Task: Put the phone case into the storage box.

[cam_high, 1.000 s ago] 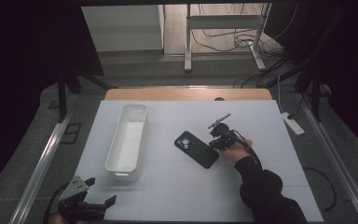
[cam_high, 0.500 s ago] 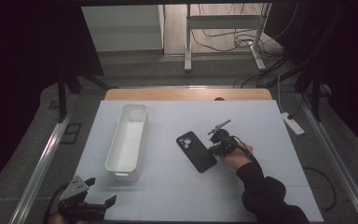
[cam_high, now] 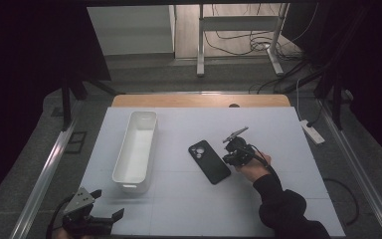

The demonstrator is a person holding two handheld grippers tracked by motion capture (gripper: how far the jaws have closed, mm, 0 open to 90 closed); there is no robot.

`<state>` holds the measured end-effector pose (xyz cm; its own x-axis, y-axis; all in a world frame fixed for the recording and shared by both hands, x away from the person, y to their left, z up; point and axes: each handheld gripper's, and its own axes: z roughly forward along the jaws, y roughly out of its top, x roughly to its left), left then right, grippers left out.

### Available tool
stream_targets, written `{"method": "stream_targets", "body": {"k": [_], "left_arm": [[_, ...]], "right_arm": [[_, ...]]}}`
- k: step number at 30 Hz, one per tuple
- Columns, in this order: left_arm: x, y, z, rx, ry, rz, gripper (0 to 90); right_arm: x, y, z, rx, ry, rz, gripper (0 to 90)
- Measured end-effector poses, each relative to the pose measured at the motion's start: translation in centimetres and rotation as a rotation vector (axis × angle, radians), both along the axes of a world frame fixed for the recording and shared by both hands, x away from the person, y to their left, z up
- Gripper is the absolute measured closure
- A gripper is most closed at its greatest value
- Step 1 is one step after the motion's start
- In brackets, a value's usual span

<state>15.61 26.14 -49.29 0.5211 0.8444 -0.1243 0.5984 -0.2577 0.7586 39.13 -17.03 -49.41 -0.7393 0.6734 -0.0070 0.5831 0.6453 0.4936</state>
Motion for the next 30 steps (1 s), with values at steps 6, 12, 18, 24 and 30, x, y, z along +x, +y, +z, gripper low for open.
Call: {"method": "stream_targets", "body": {"k": [6, 12, 18, 24, 30], "left_arm": [[0.0, 0.0, 0.0, 0.002, 0.001, 0.0, 0.2], [0.0, 0.0, 0.0, 0.003, 0.0, -0.001, 0.3], [0.0, 0.0, 0.0, 0.003, 0.001, -0.002, 0.3], [0.0, 0.0, 0.0, 0.002, 0.001, -0.001, 0.3], [0.0, 0.0, 0.0, 0.004, 0.001, -0.003, 0.3]], "right_arm": [[-0.4, -0.3, 1.1, 0.019, -0.032, -0.006, 68.9], [-0.8, -0.6, 1.7, 0.03, -0.041, -0.016, 51.5], [-0.9, -0.8, 2.2, 0.045, -0.043, -0.052, 27.2], [-1.1, -0.6, 2.3, 0.068, -0.029, -0.068, 6.7], [-1.4, -0.1, 2.6, 0.094, -0.021, -0.034, 0.0]]}}
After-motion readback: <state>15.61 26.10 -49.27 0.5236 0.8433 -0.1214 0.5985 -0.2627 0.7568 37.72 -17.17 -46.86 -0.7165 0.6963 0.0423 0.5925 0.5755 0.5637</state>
